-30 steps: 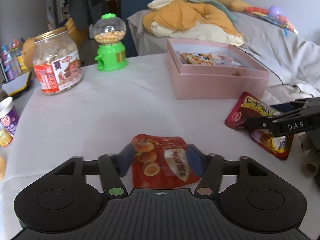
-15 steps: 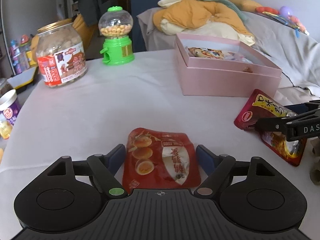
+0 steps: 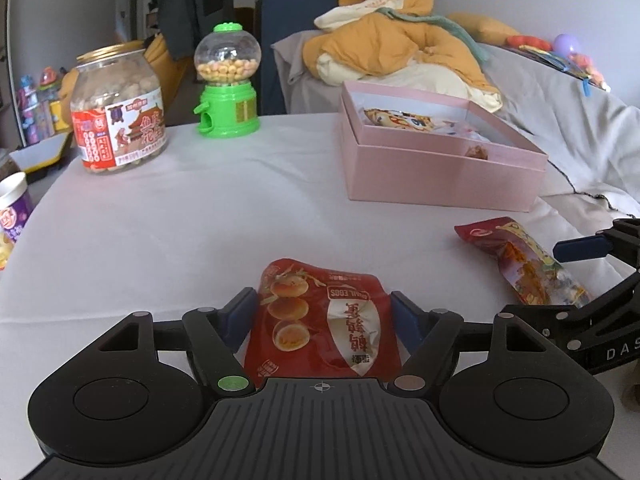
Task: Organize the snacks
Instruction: 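Carry both red packets over the pink box while opening both tools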
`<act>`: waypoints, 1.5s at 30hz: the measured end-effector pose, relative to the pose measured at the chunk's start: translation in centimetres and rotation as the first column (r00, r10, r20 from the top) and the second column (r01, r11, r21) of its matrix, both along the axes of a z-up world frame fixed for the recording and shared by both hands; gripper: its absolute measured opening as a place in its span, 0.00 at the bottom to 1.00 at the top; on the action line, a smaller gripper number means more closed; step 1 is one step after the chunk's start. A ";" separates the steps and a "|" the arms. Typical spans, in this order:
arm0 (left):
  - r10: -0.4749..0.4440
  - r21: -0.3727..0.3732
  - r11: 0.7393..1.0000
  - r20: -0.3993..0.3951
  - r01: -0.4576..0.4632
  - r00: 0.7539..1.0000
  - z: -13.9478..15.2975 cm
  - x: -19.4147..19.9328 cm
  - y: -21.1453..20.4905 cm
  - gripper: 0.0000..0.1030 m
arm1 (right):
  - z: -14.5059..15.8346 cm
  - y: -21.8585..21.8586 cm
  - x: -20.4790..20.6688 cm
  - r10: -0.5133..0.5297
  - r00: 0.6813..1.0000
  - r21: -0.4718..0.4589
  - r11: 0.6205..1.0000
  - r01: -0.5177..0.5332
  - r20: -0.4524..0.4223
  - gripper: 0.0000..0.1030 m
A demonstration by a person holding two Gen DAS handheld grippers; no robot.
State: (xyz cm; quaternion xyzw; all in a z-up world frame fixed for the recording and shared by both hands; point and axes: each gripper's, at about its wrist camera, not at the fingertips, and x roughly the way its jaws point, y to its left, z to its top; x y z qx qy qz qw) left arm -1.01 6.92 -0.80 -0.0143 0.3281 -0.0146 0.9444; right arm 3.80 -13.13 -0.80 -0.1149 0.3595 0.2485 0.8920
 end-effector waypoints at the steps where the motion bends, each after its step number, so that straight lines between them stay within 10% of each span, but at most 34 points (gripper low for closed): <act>1: 0.000 0.002 1.000 0.000 0.000 1.000 0.0 0.0 -0.1 0.75 | 0.1 0.2 -0.1 -0.001 1.000 -0.005 1.000 0.001 -0.003 0.98; 12: 0.001 -0.012 1.000 0.006 -0.001 1.000 0.0 -0.2 0.1 0.75 | -0.2 1.1 3.5 -0.137 0.989 0.023 0.990 0.138 -0.061 1.00; 22: 0.000 -0.001 1.000 0.005 0.000 1.000 0.0 -0.2 0.0 0.75 | 1.4 -0.4 -0.1 -0.049 0.999 0.019 0.999 0.049 -0.024 0.67; 36: -0.022 -0.018 1.000 0.004 0.022 1.000 0.3 0.0 -0.2 0.73 | 2.7 -2.6 -1.8 -0.120 0.993 0.123 0.985 0.118 0.011 0.66; 45: -0.141 -0.119 0.980 0.149 0.159 0.979 8.5 4.0 -3.4 0.73 | 3.2 -4.5 -3.2 -0.144 0.988 0.180 0.975 0.133 0.051 0.66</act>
